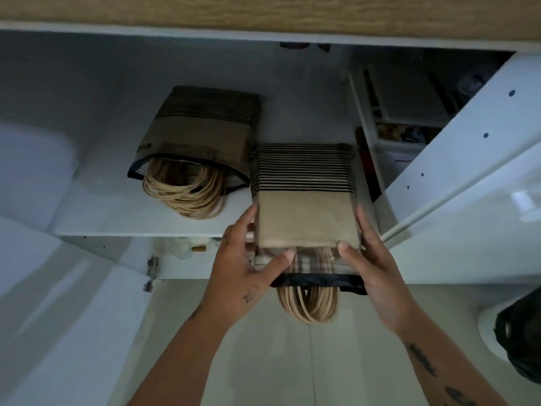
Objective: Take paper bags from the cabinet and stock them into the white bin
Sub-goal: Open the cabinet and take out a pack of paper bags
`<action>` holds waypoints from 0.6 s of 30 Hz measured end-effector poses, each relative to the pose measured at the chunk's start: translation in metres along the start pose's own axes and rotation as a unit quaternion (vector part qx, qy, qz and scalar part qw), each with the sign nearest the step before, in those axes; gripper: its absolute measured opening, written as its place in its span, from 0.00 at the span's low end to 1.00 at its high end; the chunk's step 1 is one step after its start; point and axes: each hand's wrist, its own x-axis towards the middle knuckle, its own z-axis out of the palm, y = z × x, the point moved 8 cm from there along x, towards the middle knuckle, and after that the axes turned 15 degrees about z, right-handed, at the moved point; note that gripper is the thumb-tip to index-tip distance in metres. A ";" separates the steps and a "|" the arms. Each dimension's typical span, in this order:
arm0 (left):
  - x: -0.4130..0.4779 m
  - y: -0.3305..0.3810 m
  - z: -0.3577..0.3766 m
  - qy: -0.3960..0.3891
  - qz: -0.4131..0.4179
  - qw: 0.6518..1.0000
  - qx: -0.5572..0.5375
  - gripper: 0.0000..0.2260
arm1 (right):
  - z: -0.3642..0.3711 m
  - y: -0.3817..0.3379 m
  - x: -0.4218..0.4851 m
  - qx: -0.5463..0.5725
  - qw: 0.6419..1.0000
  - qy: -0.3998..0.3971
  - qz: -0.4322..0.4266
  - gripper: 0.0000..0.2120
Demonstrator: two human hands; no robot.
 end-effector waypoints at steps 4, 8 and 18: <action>-0.018 -0.006 0.000 -0.016 -0.031 0.995 -0.095 0.28 | 0.003 0.013 -0.016 -0.017 1.000 -0.016 0.005 0.34; -0.020 -0.008 0.006 -0.021 -0.049 0.984 -0.170 0.30 | 0.007 0.022 -0.022 -0.018 1.000 -0.019 0.013 0.41; -0.041 -0.007 0.014 -0.114 -0.110 0.960 -0.232 0.43 | 0.018 0.033 -0.047 0.030 0.997 -0.040 0.052 0.38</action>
